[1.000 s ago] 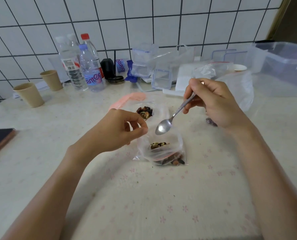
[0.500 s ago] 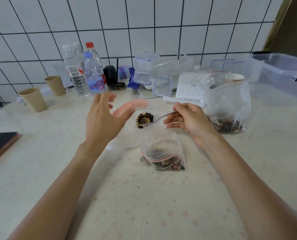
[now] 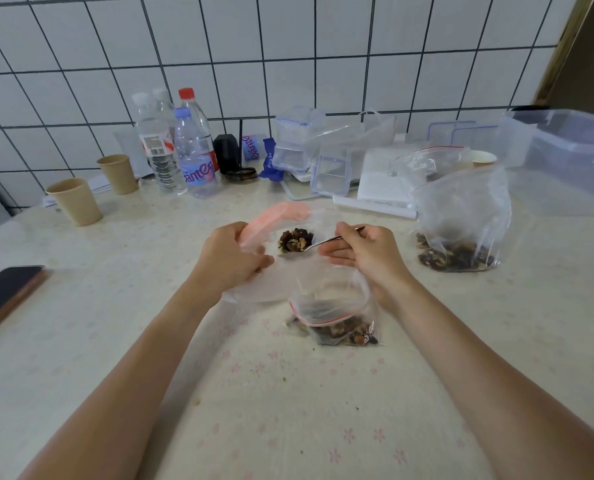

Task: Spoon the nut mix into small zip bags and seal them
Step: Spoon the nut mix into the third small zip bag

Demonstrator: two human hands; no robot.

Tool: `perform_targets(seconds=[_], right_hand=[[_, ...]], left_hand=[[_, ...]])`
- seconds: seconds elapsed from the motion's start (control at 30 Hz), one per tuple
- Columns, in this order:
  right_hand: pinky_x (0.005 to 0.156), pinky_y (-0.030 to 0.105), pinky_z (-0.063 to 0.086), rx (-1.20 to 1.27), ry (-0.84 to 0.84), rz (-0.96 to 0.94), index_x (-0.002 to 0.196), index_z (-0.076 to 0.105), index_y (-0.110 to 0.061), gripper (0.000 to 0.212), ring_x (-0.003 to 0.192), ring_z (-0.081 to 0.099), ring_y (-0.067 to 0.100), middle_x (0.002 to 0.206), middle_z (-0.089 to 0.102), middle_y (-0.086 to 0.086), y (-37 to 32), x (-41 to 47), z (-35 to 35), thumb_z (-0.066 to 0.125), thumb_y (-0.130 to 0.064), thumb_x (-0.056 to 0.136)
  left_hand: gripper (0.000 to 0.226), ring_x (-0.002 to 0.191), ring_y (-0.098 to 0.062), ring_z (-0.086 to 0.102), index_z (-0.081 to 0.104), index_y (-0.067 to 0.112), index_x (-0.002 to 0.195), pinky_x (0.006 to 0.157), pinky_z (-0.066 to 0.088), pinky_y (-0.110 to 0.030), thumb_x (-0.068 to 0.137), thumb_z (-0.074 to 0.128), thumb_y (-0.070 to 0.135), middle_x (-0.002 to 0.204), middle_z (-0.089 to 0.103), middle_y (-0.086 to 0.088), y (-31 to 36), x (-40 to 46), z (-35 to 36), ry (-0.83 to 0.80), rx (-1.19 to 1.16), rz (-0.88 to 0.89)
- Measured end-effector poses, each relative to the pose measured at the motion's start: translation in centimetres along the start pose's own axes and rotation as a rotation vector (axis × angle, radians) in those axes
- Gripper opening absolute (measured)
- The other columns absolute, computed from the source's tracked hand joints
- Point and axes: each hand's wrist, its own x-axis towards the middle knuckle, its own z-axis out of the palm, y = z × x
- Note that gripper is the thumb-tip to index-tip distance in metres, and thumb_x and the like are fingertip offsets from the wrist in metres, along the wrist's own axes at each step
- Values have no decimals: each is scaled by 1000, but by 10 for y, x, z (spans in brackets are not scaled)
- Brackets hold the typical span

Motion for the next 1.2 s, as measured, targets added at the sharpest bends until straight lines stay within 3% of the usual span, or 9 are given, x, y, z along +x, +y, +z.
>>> perform_targets(seconds=[0.17, 0.23, 0.33, 0.57, 0.7, 0.8, 0.93, 1.1, 1.2], right_hand=[[71, 31, 65, 41, 3, 10, 95, 64, -1, 23, 83, 79, 31, 82, 78, 20, -6, -4, 0, 57, -20, 106], [71, 31, 65, 34, -17, 3, 92, 64, 1, 25, 82, 79, 33, 81, 78, 22, -8, -6, 2, 58, -19, 106], [72, 31, 65, -30, -24, -14, 92, 67, 3, 26, 83, 78, 35, 82, 77, 23, -9, -8, 5, 59, -17, 105], [79, 32, 64, -70, 56, -33, 102, 67, 9, 23, 92, 77, 34, 92, 77, 27, -7, -4, 1, 60, -12, 104], [81, 33, 64, -73, -6, -47, 93, 69, 0, 17, 91, 78, 32, 89, 79, 20, -2, -2, 6, 62, -13, 103], [82, 34, 63, -112, 37, -105, 89, 69, -6, 15, 89, 79, 27, 89, 79, 19, 3, 2, 6, 64, -13, 102], [94, 47, 60, -185, 122, -164, 84, 72, -14, 17, 88, 79, 24, 84, 80, 13, 10, 5, 2, 68, -15, 100], [95, 45, 59, -193, 138, -185, 83, 76, -15, 14, 83, 79, 16, 79, 80, 6, 13, 1, 4, 71, -14, 95], [91, 36, 61, -186, 141, -180, 87, 79, -10, 10, 82, 79, 13, 79, 80, 4, 13, 0, 5, 73, -14, 94]], left_hand=[[42, 85, -28, 72, 65, 27, 107, 81, 63, -44, 75, 88, 12, 100, 74, -2, 3, -4, -2, -47, -4, 14], [45, 88, -28, 71, 66, 25, 112, 81, 62, -42, 75, 89, 12, 103, 74, -2, 3, -5, -1, -61, 2, 20], [42, 81, -22, 69, 67, 24, 110, 65, 56, -29, 75, 88, 11, 101, 73, 0, 3, -6, 0, -70, 3, 45], [35, 72, -16, 67, 66, 34, 93, 57, 55, -25, 74, 84, 10, 97, 75, 0, 4, -8, -1, -87, -46, 50], [37, 70, -13, 66, 66, 36, 94, 54, 49, -20, 73, 84, 12, 96, 75, 3, 3, -9, 0, -99, -76, 35], [36, 69, -7, 65, 64, 38, 91, 52, 48, -17, 74, 85, 14, 94, 75, 6, 3, -8, 0, -92, -77, 37], [35, 47, 5, 61, 64, 39, 86, 39, 43, -9, 77, 86, 13, 73, 71, 14, 3, -6, -1, -54, -142, 42], [5, 38, -4, 48, 75, 32, 90, 37, 39, -18, 90, 77, 37, 62, 67, 13, 2, -5, -2, -2, -264, 34], [18, 36, -4, 42, 75, 30, 93, 37, 34, -20, 100, 64, 42, 64, 68, 16, 2, -4, -2, 6, -271, 12]])
